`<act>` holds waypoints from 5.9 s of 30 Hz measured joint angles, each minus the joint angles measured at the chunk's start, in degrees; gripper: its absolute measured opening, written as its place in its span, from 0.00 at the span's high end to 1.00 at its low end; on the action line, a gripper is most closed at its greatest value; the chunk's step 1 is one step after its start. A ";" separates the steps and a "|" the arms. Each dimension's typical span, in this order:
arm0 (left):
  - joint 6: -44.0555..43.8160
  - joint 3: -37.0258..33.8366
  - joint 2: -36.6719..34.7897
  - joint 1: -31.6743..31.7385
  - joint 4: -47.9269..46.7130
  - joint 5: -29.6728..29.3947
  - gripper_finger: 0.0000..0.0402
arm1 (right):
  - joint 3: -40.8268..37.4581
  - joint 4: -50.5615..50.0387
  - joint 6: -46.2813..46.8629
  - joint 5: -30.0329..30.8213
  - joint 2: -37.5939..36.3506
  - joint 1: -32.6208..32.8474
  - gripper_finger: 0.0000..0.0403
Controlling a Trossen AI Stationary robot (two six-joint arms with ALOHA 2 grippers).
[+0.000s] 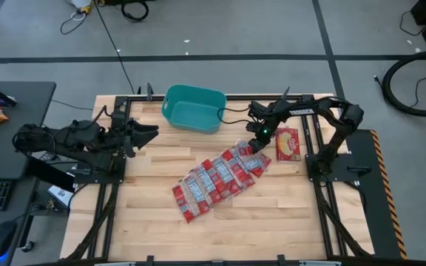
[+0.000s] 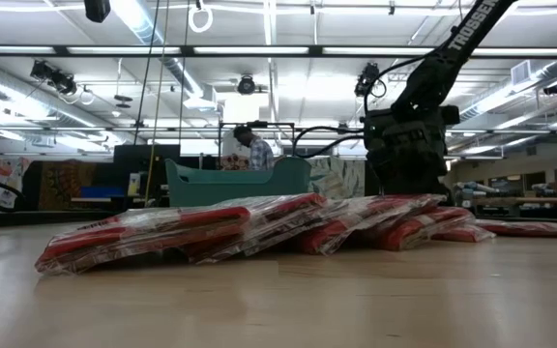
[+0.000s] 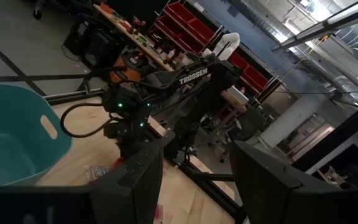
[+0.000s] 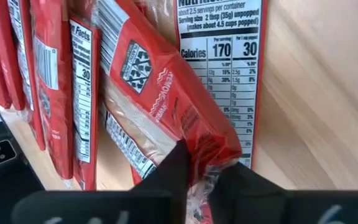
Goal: Sort popcorn bags into baskets
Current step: Put the red popcorn bag into the blue bin
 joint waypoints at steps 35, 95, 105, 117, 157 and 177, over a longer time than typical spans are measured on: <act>-4.31 0.00 18.11 29.16 -3.16 25.14 0.52 | -0.01 -1.35 22.24 -0.67 -38.43 2.68 0.97; 12.99 20.37 52.44 43.50 -48.75 42.89 0.52 | -0.01 23.37 34.07 11.22 -40.14 19.58 0.97; 10.50 20.31 51.00 36.36 -47.79 44.28 0.52 | 0.02 23.31 36.19 11.07 -40.14 17.77 0.97; 9.29 20.31 35.49 38.05 -46.57 33.39 0.52 | 2.29 22.93 35.58 9.99 -35.91 17.11 0.97; 3.02 20.33 13.75 35.80 -19.54 32.96 0.52 | 47.03 -4.09 -0.51 2.29 19.08 9.02 0.96; 3.47 20.35 14.19 35.80 -19.90 32.96 0.52 | 47.03 -12.70 -0.44 13.53 7.61 8.88 0.68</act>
